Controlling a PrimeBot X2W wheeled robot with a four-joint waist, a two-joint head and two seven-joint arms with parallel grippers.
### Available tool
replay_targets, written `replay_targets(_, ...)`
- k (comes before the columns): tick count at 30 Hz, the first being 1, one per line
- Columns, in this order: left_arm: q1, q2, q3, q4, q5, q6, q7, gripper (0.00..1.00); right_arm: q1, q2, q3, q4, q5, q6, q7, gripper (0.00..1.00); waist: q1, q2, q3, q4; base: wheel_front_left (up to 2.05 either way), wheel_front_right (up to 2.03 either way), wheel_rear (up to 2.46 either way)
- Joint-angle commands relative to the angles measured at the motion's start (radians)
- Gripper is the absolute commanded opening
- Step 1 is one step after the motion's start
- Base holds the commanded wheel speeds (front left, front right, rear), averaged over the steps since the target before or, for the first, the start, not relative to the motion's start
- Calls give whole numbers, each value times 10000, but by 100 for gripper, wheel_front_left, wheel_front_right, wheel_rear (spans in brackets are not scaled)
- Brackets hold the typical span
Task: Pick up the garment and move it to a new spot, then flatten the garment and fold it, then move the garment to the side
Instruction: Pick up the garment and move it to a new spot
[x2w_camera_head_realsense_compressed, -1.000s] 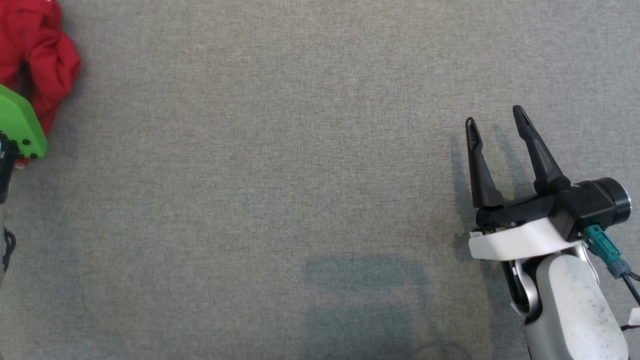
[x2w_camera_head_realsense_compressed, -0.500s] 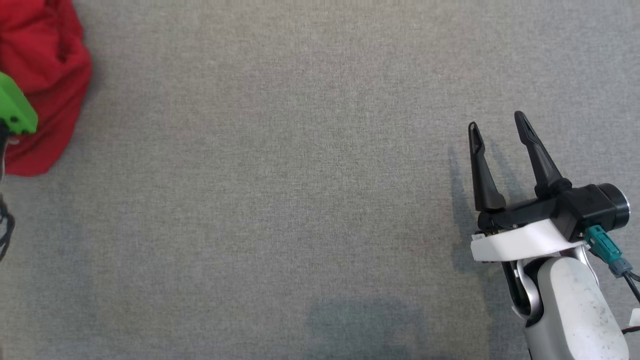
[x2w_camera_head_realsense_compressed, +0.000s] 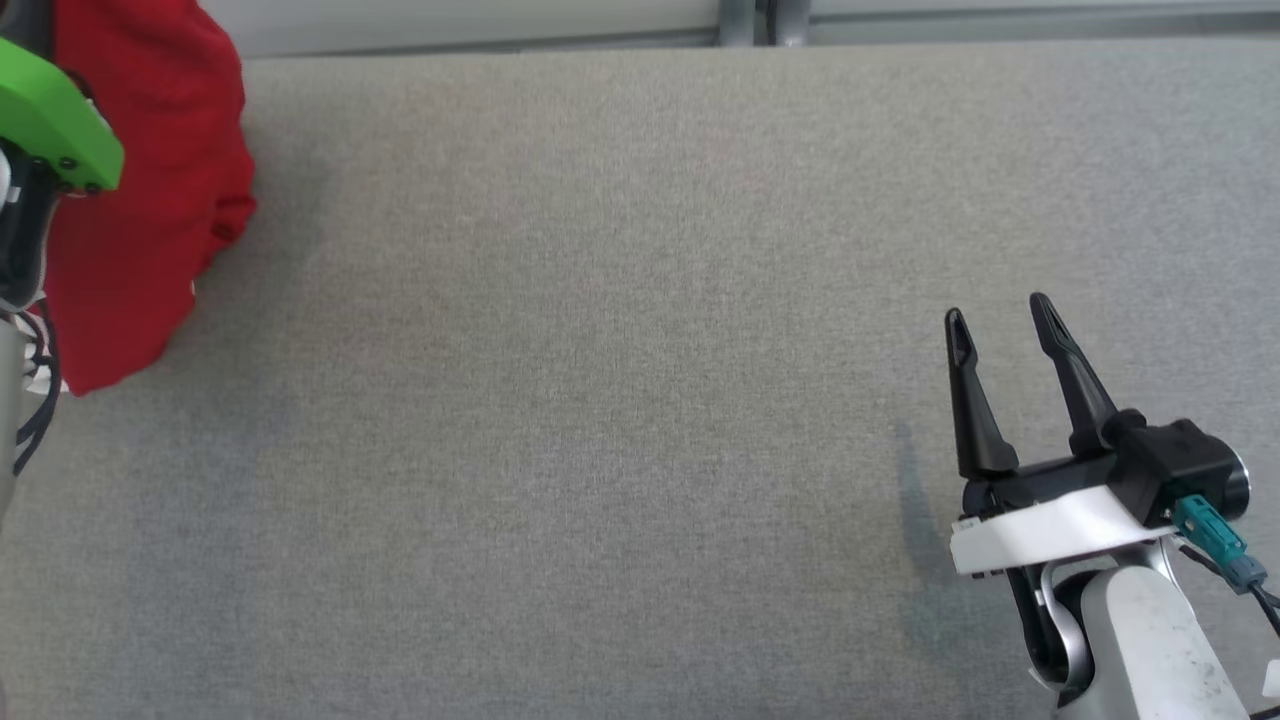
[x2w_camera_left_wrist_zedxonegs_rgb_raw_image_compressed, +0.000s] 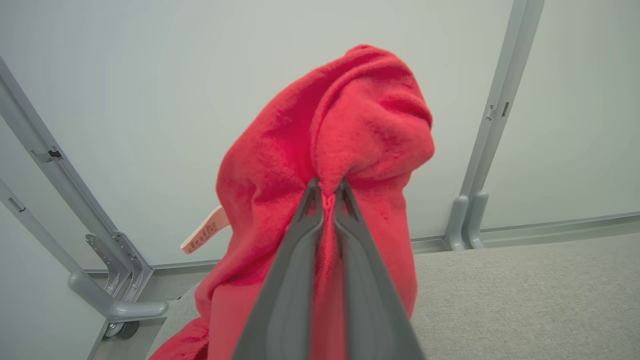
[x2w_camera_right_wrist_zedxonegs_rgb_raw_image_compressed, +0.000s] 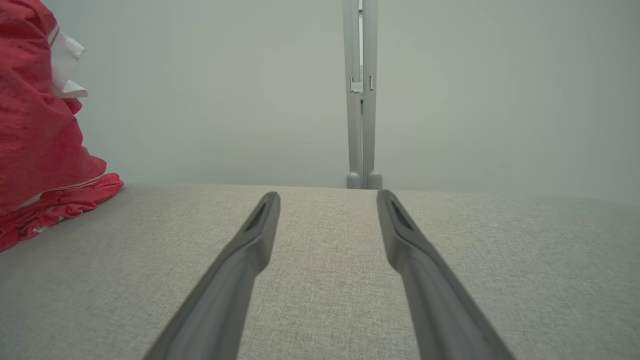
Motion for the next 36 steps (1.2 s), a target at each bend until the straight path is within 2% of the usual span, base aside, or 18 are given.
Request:
replay_targets(1,157,0,-122,-277,-59,30,18,0,226,-40,-72,55,69,4,-35,100,0,108,-793,-223,0,0,0)
replay_targets(9,432,-352,-649,-1513,-179,36,217,0,732,-41,-334,117,220,4,-35,100,0,108,-1556,-558,0,0,0)
replay_targets(19,1145,-1603,-1095,-2332,-485,424,56,0,909,-38,-457,66,353,4,-35,100,0,108,-1675,-1084,0,0,0)
replay_targets(26,1464,-2627,-1792,-2502,-344,302,-427,0,821,-40,-459,97,392,4,-35,100,0,108,-1606,-1515,0,0,0)
replay_targets(31,1236,-3020,-2110,-3109,-195,282,-724,0,903,-40,-552,130,357,4,-35,100,0,108,-1731,-1738,0,0,0)
replay_targets(36,1232,-3480,-2330,-3978,-201,468,-798,0,1037,-40,-647,171,343,4,-35,100,0,108,-1897,-1799,0,0,0)
